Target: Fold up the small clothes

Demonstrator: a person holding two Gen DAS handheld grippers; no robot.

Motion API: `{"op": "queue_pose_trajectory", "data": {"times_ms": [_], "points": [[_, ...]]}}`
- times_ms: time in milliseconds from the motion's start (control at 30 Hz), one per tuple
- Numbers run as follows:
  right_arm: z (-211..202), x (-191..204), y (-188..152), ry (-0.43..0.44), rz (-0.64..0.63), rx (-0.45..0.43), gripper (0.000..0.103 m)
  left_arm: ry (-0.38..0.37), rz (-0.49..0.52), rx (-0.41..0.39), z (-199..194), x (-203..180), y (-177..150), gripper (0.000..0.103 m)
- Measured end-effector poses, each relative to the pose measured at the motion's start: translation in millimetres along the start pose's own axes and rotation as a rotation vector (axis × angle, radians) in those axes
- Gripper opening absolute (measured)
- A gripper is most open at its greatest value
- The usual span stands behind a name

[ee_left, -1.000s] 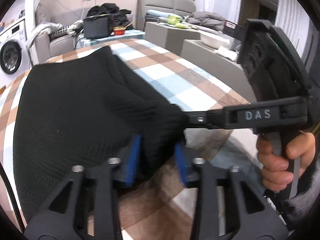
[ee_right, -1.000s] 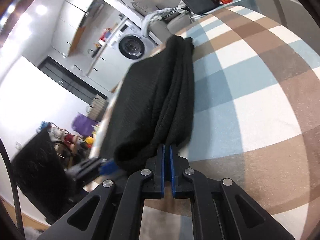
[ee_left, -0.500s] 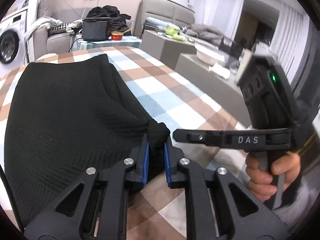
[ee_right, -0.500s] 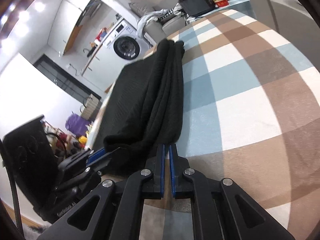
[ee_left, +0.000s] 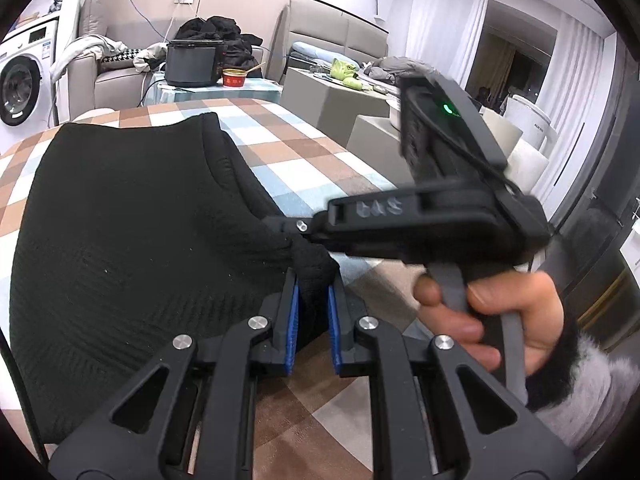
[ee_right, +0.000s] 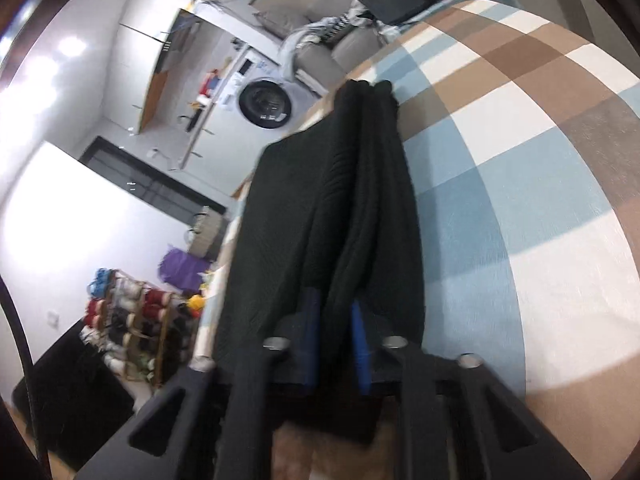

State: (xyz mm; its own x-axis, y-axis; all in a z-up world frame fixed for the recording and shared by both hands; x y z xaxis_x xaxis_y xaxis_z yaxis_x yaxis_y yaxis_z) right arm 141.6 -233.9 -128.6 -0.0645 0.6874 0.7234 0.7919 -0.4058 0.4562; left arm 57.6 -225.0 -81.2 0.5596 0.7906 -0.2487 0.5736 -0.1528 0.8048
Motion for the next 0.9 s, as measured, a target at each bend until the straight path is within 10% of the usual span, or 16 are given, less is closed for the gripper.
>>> {"op": "queue_pose_trajectory", "data": {"times_ms": [267,367,500,800,900], "points": [[6.3,-4.4,4.0,-0.166,-0.115,-0.001,0.007,-0.004,0.012,0.084,17.4,-4.0,-17.7,0.011],[-5.5,-9.8,1.8,-0.108,-0.059,-0.006,0.011,0.011,0.016,0.096,21.7,-5.6,-21.3,0.016],[-30.6,-2.2,2.3,-0.043,-0.064,-0.061,0.031,0.033,0.016,0.085,19.4,-4.7,-20.8,0.044],[-7.1,2.5,-12.4,-0.042,-0.115,0.036,0.031,0.089,-0.022,0.032,-18.7,18.8,-19.6,0.048],[-9.6,7.5,-11.1,-0.062,-0.154,0.024,0.015,0.145,-0.07,0.004,-40.1,44.0,-19.2,0.048]]}}
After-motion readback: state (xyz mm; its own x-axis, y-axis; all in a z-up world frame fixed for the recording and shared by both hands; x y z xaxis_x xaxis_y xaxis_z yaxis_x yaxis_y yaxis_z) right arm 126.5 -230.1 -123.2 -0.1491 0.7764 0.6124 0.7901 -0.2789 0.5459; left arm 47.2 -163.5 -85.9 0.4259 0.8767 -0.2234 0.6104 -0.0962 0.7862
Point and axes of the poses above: each gripper's, at about its wrist camera, not at the fingertips, and z roughly the way its jaws point, x to its left, y to its top, the point moved 5 cm from there along z, roughly the way its jaws point, and after that the axes turned 6 degrees about -x, right-handed, at the moved point
